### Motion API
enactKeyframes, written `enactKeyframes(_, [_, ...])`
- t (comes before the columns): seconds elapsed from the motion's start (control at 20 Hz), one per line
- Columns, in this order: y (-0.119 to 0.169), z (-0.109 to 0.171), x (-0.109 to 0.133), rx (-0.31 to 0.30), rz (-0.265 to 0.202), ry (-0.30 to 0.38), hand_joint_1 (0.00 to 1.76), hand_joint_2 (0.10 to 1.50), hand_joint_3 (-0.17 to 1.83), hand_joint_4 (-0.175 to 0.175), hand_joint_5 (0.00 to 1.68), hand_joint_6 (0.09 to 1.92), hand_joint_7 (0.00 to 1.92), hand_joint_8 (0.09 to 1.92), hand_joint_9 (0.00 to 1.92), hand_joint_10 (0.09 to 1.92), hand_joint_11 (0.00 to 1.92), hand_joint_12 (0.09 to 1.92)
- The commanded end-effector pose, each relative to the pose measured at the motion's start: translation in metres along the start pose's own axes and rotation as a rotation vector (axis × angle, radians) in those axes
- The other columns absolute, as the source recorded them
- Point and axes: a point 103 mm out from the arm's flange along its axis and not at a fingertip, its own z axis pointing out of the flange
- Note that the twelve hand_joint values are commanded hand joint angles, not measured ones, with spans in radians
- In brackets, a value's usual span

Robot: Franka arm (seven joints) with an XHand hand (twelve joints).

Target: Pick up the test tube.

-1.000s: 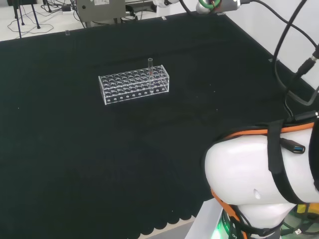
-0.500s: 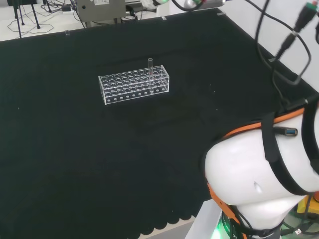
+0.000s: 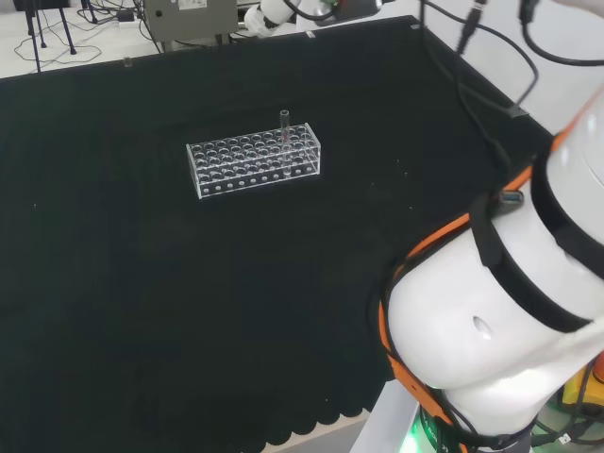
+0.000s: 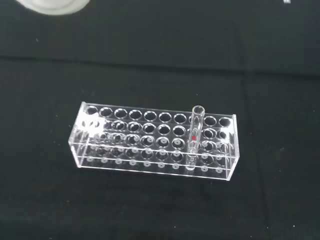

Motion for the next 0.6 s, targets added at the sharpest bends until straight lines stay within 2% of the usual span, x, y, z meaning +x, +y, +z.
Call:
enactKeyframes(0.05, [0.079, 0.033, -0.004, 0.119, 0.012, -0.088, 0.64, 0.73, 0.44, -0.068, 0.23, 0.09, 0.02, 0.84, 0.05, 0.97, 0.00, 1.49])
enactKeyframes(0.3, [0.110, 0.053, -0.017, 0.194, 0.032, -0.055, 0.64, 0.73, 0.44, -0.066, 0.24, 0.09, 0.01, 0.80, 0.03, 0.98, 0.00, 1.48])
enactKeyframes(0.6, [0.132, 0.080, -0.031, 0.278, 0.052, -0.046, 0.64, 0.74, 0.42, -0.018, 0.24, 0.09, 0.00, 0.51, 0.00, 0.91, 0.00, 1.37])
